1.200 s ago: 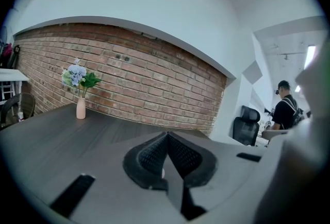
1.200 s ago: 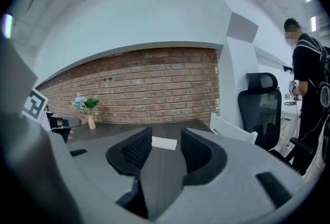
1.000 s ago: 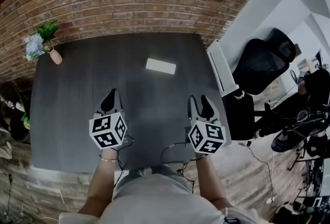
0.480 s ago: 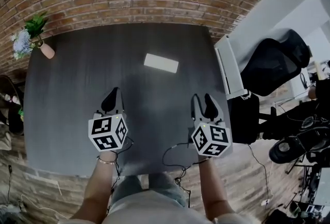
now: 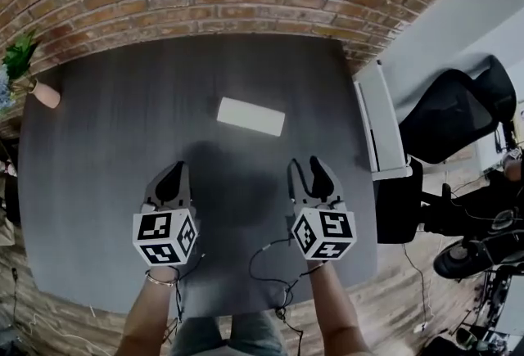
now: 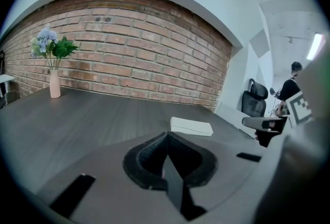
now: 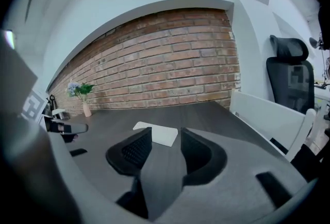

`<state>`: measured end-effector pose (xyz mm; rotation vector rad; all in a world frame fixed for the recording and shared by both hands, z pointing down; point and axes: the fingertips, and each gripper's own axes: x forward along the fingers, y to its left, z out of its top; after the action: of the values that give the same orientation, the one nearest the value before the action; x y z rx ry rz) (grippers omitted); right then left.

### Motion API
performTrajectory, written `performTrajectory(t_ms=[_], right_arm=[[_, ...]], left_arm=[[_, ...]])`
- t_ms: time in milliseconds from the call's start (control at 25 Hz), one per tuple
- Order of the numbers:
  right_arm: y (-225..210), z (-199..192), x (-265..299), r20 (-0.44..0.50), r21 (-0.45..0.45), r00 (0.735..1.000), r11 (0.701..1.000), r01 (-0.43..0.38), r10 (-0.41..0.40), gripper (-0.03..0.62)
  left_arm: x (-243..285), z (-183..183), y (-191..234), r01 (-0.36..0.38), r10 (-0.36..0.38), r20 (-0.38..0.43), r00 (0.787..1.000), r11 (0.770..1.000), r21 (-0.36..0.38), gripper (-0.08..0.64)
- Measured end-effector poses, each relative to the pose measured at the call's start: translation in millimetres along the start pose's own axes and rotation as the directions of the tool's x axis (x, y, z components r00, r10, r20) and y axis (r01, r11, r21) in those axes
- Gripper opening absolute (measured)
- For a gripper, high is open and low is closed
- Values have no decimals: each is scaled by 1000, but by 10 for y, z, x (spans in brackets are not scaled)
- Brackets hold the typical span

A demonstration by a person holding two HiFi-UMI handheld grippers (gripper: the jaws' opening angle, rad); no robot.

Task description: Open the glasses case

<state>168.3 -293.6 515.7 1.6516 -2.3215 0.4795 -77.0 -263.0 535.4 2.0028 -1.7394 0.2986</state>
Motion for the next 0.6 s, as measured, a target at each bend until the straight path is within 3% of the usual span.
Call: performTrajectory(t_ms=[280,480,600], right_arm=[[-42,-145,512,-45,-71,997,995,-64,61,178],[-18,-192,718,-84,-222,994,971,-90,73,179],[-23,-231,816,-105,-256,991,960,-110,86,179]], left_arm=[[470,-70,-25,21,-21,-29,999,1000,14,3],[717,-59,-35,30,-29,-49,998,999,31,2],[882,-89,-77,43,-38,-81,996,998,51,2]])
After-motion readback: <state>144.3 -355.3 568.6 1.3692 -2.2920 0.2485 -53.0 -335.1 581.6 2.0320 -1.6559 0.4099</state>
